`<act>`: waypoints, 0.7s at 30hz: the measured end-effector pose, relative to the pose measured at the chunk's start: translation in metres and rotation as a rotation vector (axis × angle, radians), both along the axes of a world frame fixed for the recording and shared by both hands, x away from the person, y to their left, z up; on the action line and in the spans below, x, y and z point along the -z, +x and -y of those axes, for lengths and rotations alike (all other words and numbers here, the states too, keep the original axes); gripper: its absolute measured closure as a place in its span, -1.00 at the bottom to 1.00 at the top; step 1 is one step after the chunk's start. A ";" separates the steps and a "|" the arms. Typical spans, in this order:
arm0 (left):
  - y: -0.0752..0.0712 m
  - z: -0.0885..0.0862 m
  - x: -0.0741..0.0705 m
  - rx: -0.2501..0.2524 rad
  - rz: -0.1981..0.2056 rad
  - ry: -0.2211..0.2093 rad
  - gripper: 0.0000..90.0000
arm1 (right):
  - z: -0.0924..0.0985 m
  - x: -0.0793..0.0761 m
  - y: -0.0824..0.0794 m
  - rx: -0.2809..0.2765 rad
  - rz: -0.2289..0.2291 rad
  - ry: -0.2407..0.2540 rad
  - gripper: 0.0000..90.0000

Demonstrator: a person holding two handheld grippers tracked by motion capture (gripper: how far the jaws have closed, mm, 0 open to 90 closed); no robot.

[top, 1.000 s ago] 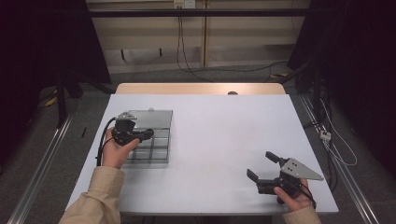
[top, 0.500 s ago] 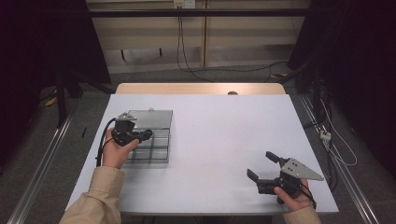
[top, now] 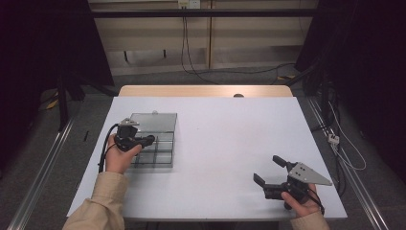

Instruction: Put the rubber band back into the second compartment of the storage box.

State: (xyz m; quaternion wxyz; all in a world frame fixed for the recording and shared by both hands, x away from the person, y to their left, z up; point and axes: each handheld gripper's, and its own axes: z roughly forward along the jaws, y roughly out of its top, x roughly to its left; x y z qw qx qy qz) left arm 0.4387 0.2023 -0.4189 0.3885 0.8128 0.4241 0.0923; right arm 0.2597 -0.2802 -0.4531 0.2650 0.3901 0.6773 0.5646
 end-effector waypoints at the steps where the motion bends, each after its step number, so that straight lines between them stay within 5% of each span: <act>1: 0.000 0.000 0.000 -0.004 0.003 -0.002 0.95 | 0.000 0.000 0.000 0.000 0.000 0.000 -0.94; 21: 0.004 0.000 0.006 -0.032 -0.010 0.015 0.93 | 0.000 0.000 0.000 -0.003 0.000 0.003 -0.94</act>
